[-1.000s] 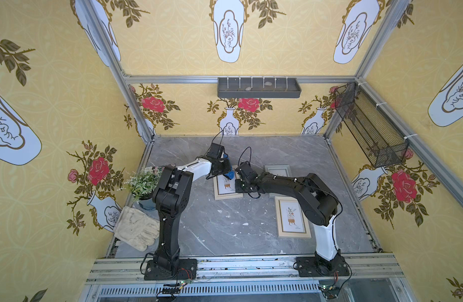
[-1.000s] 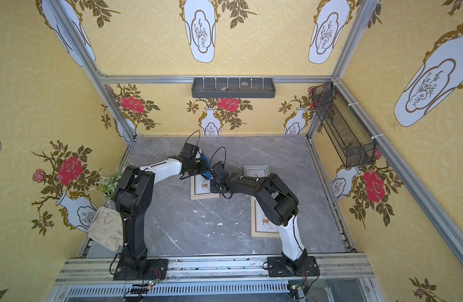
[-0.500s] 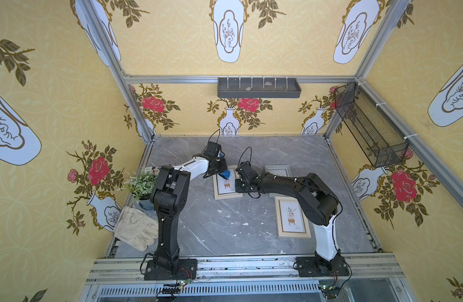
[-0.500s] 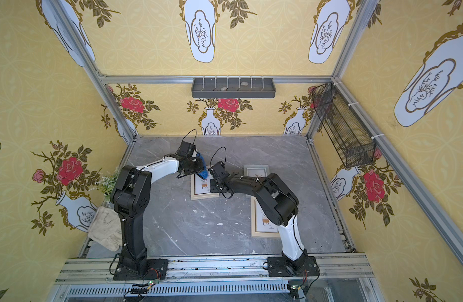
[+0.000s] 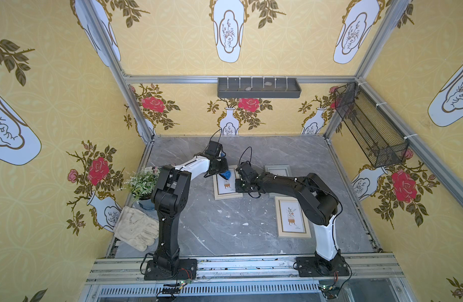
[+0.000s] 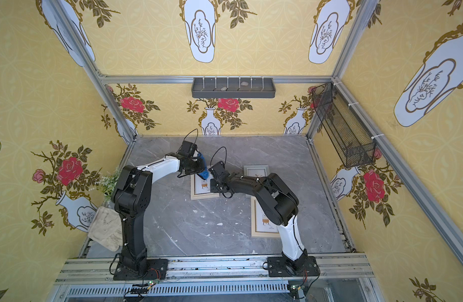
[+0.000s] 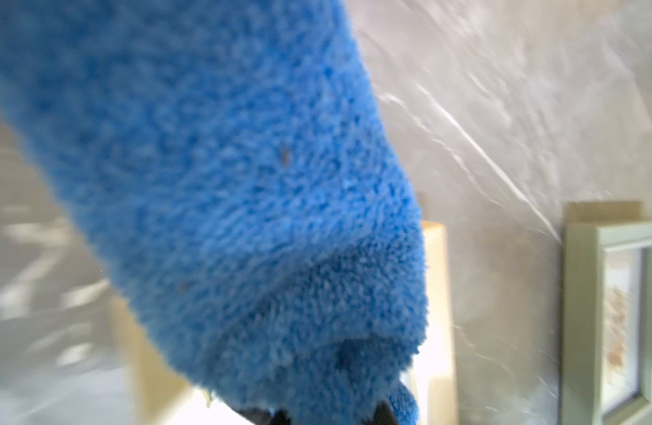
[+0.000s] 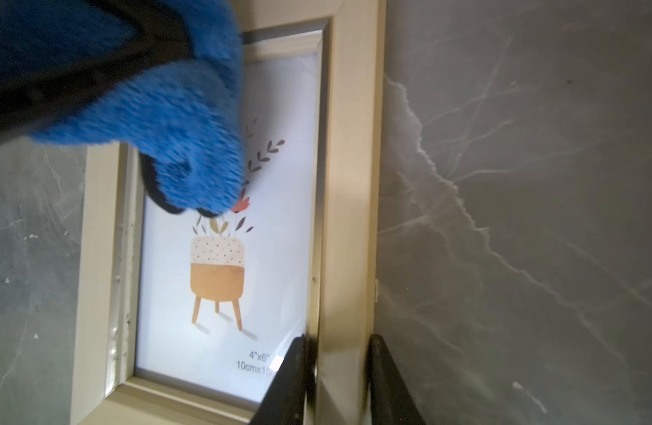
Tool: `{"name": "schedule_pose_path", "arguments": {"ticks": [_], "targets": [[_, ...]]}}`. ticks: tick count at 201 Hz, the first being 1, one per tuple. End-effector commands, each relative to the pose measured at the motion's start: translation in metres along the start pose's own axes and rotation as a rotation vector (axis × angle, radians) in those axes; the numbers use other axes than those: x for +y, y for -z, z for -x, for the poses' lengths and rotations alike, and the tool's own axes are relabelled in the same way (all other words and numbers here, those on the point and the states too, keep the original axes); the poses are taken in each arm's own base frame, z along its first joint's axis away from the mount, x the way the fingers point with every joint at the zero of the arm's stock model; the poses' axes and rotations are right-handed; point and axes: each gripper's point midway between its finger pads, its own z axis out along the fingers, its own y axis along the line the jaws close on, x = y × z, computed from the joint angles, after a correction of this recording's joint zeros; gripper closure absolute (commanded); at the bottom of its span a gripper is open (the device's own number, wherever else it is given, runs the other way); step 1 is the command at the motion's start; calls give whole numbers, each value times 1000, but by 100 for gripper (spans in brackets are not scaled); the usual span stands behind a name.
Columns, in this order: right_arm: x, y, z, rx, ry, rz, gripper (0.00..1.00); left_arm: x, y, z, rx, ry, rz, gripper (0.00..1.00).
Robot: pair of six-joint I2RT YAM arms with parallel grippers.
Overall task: Wipe the picture frame with a cloth
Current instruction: Wipe the dirt from the picture frame.
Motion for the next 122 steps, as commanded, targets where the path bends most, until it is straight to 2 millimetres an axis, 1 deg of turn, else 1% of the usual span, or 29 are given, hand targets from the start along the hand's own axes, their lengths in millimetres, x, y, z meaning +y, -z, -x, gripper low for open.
{"name": "schedule_pose_path", "arguments": {"ticks": [1, 24, 46, 48, 51, 62, 81, 88, 101, 114, 115, 118, 122], "targets": [[-28, -6, -29, 106, -13, -101, 81, 3, 9, -12, 26, -23, 38, 100], [-31, -6, -26, 104, -25, -103, 81, 9, 25, -30, 51, -20, 85, 100], [-35, -6, -26, 104, -30, -108, 82, 18, 37, -62, 107, 8, 102, 100], [-35, -6, -26, 104, -31, -109, 82, 11, 38, -69, 116, -9, 96, 100], [-36, -5, -25, 103, -31, -110, 82, 8, 39, -76, 127, -15, 96, 100], [-38, -5, -25, 104, -35, -113, 82, 8, 42, -98, 161, -15, 111, 100], [-39, -5, -24, 102, -35, -112, 82, 13, 40, -122, 197, 41, 91, 100], [-40, -5, -24, 103, -34, -114, 82, 14, 39, -121, 186, 47, 81, 100], [-39, -5, -23, 100, -37, -112, 82, 21, 37, -110, 169, 66, 96, 100], [-39, -5, -22, 101, -38, -113, 82, 22, 32, -88, 147, 68, 95, 100], [-39, -5, -22, 101, -38, -113, 82, 26, 32, -83, 140, 79, 99, 100], [-38, -5, -22, 101, -37, -112, 82, 32, 30, -75, 131, 91, 104, 100], [-39, -5, -23, 103, -36, -113, 82, 34, 28, -65, 122, 93, 103, 100]]}}
